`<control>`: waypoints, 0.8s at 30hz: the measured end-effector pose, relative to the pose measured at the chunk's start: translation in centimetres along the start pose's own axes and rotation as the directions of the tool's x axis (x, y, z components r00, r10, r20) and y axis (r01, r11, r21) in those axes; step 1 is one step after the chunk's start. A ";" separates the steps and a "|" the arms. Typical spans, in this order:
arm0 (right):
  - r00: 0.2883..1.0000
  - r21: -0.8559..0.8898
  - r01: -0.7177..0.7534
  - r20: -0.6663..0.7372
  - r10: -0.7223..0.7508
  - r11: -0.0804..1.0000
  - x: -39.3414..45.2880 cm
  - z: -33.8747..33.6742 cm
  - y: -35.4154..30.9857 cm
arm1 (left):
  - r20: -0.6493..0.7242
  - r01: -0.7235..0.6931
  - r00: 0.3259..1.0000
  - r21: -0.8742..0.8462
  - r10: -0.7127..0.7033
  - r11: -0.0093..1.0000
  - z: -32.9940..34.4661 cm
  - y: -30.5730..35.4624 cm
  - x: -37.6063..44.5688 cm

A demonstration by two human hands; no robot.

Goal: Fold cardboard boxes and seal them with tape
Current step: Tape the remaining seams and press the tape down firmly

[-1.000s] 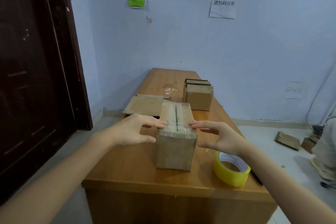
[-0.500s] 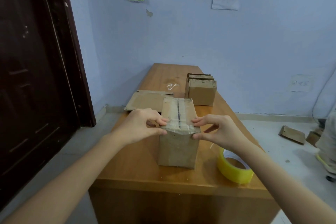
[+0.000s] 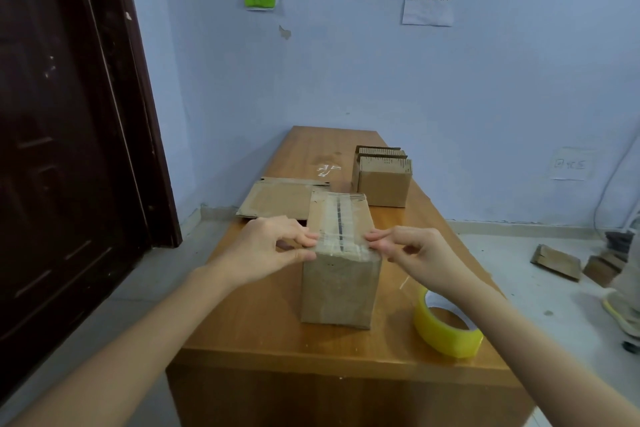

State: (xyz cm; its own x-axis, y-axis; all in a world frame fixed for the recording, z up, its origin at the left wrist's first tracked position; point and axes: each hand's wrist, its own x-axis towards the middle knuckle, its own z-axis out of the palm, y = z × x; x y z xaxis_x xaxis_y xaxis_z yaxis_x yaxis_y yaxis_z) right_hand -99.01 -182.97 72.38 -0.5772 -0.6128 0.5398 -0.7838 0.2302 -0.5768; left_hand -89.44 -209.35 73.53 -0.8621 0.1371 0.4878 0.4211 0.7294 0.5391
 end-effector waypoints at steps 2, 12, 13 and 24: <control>0.999 -0.005 -0.034 0.029 0.034 0.999 0.3 -0.3 -0.4 | 0.044 0.008 0.999 0.001 -0.008 1.000 -0.5 0.1 0.1; 0.990 -0.551 -0.008 -0.125 -0.073 0.835 1.5 2.3 -2.7 | -0.169 0.016 0.985 0.226 0.023 0.974 1.3 1.1 0.8; 0.986 -0.551 0.012 -0.134 -0.102 0.834 0.9 2.6 -2.1 | -0.178 0.006 0.984 0.190 0.028 0.982 1.4 0.6 0.4; 0.927 0.068 -0.088 -0.360 0.106 0.994 -2.8 6.8 -1.3 | -0.368 0.008 0.929 -0.059 -0.029 0.998 5.9 -0.1 -2.1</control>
State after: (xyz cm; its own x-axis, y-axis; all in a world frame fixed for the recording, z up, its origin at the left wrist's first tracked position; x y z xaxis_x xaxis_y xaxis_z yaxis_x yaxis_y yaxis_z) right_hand -94.76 -186.70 67.43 -0.7009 -0.2712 0.6597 -0.7128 0.2308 -0.6623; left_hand -89.35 -205.75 68.44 -0.7096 -0.1401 0.6906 0.4303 0.6900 0.5821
